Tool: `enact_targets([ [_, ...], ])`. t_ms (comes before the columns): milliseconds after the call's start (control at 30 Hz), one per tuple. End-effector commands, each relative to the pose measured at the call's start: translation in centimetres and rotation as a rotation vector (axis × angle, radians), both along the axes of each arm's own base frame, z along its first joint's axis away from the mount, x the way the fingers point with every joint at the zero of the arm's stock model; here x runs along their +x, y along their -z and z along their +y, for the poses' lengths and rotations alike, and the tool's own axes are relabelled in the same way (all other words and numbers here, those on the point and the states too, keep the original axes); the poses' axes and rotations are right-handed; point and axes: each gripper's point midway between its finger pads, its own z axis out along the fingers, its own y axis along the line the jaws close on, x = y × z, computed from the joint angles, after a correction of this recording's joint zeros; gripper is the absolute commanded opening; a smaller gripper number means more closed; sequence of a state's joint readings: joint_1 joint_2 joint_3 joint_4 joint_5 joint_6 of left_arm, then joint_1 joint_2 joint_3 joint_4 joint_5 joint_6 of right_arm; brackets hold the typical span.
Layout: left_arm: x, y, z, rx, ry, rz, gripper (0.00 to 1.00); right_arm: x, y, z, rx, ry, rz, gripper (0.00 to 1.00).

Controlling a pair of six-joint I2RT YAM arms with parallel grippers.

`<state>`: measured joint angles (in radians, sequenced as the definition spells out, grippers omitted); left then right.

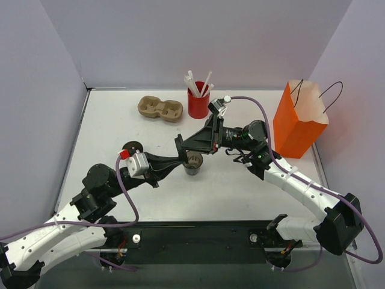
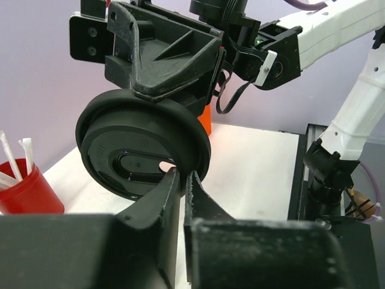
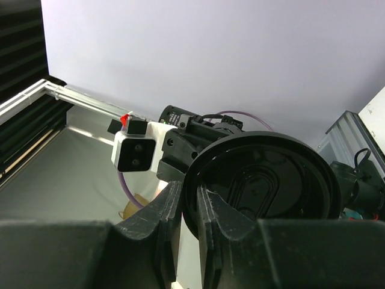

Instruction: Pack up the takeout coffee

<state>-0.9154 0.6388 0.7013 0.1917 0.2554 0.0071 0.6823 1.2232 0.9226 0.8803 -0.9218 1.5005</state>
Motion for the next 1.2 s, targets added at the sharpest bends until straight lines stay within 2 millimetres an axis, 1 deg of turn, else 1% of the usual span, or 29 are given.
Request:
enact_targets([
  [0, -0.4, -2.8, 0.6, -0.084, -0.002, -0.02, 0.06, -1.0, -1.0, -0.5, 0.045, -0.012, -0.08, 0.2],
  [67, -0.4, -3.2, 0.8, -0.085, -0.007, -0.006, 0.0, -0.4, -0.2, -0.6, 0.01, 0.015, -0.06, 0.31],
  [133, 0.2, -2.2, 1.0, -0.055, -0.039, 0.05, 0.0, 0.0, 0.2, -1.0, -0.019, 0.052, -0.094, 0.38],
  [167, 0.4, -1.9, 1.1, -0.041, -0.055, 0.073, 0.0, 0.8, 1.2, -1.2, -0.074, 0.082, -0.065, 0.46],
  [233, 1.2, -0.8, 1.6, 0.003, -0.112, 0.151, 0.0, 1.5, 2.4, -2.1, -0.157, 0.163, -0.147, 0.54],
  [267, 1.7, 0.4, 1.9, 0.041, -0.148, 0.203, 0.0, 2.8, 4.9, -2.8, -0.28, 0.239, -0.077, 0.6],
  [300, 2.5, 1.2, 2.8, 0.062, -0.221, 0.286, 0.0, 3.1, 4.8, -3.9, -0.338, 0.303, -0.199, 0.66],
  [333, 3.0, 1.9, 3.0, 0.083, -0.257, 0.333, 0.0, 3.4, 5.6, -4.7, -0.411, 0.351, -0.218, 0.73],
  [367, 3.3, 2.5, 3.2, 0.102, -0.286, 0.374, 0.0, 4.2, 8.4, -6.7, -0.574, 0.454, -0.163, 0.75],
  [400, 3.6, 3.8, 3.7, 0.149, -0.329, 0.436, 0.0, 4.5, 8.4, -7.6, -0.625, 0.496, -0.194, 0.77],
  [433, 4.0, 3.5, 3.5, 0.167, -0.345, 0.461, 0.0, 4.8, 9.0, -8.7, -0.682, 0.534, -0.233, 0.79],
  [467, 4.3, 3.5, 3.6, 0.184, -0.367, 0.485, 0.0, 4.6, 10.1, -9.7, -0.744, 0.552, -0.227, 0.8],
  [500, 4.5, 4.6, 3.9, 0.231, -0.408, 0.54, 0.0, 5.0, 10.2, -10.8, -0.777, 0.61, -0.241, 0.81],
  [533, 5.2, 4.1, 3.3, 0.253, -0.423, 0.561, 0.0, 5.1, 10.5, -11.4, -0.803, 0.63, -0.248, 0.81],
  [567, 5.5, 4.4, 3.2, 0.279, -0.44, 0.587, 0.0, 4.8, 11.1, -12.0, -0.84, 0.633, -0.266, 0.82],
  [600, 5.7, 5.5, 3.6, 0.327, -0.484, 0.642, 0.0, 5.0, 11.4, -12.7, -0.874, 0.662, -0.272, 0.82],
  [633, 6.5, 5.1, 2.7, 0.354, -0.496, 0.668, 0.0, 5.0, 11.7, -13.1, -0.894, 0.668, -0.279, 0.82],
  [667, 6.8, 5.5, 2.4, 0.384, -0.505, 0.691, 0.0, 4.8, 12.2, -13.7, -0.928, 0.669, -0.288, 0.82],
  [700, 6.6, 6.2, 2.3, 0.432, -0.51, 0.732, 0.0, 4.7, 12.4, -14.0, -0.944, 0.673, -0.295, 0.82],
  [733, 7.0, 7.6, 1.3, 0.486, -0.512, 0.768, 0.0, 4.7, 12.7, -14.5, -0.965, 0.686, -0.299, 0.82],
  [767, 7.1, 6.9, 0.7, 0.483, -0.5, 0.779, 0.0, 4.4, 13.0, -14.9, -0.981, 0.689, -0.307, 0.82],
  [800, 7.0, 7.5, 0.3, 0.509, -0.488, 0.807, 0.0, 4.4, 13.0, -15.1, -0.986, 0.694, -0.312, 0.82],
  [833, 7.5, 8.8, -0.4, 0.551, -0.493, 0.83, 0.0, 4.4, 13.3, -15.5, -1.0, 0.704, -0.314, 0.82],
  [900, 7.9, 9.4, -1.0, 0.572, -0.494, 0.85, 0.0, 4.1, 13.4, -15.8, -1.005, 0.707, -0.33, 0.82],
  [933, 8.4, 10.7, -1.7, 0.612, -0.498, 0.874, 0.0, 4.1, 13.5, -15.9, -1.008, 0.709, -0.333, 0.82],
  [967, 8.4, 11.4, -1.9, 0.643, -0.495, 0.892, 0.0, 3.9, 13.6, -16.1, -1.009, 0.708, -0.337, 0.82],
  [1000, 8.7, 11.2, -2.6, 0.648, -0.488, 0.898, 0.0, 3.8, 13.8, -16.1, -1.014, 0.705, -0.337, 0.82],
  [1033, 9.0, 12.8, -3.3, 0.694, -0.486, 0.922, 0.0, 3.8, 14.0, -16.2, -1.018, 0.705, -0.337, 0.82],
  [1167, 9.9, 15.0, -4.9, 0.772, -0.485, 0.964, 0.0, 3.4, 14.6, -16.4, -1.031, 0.692, -0.34, 0.82],
])
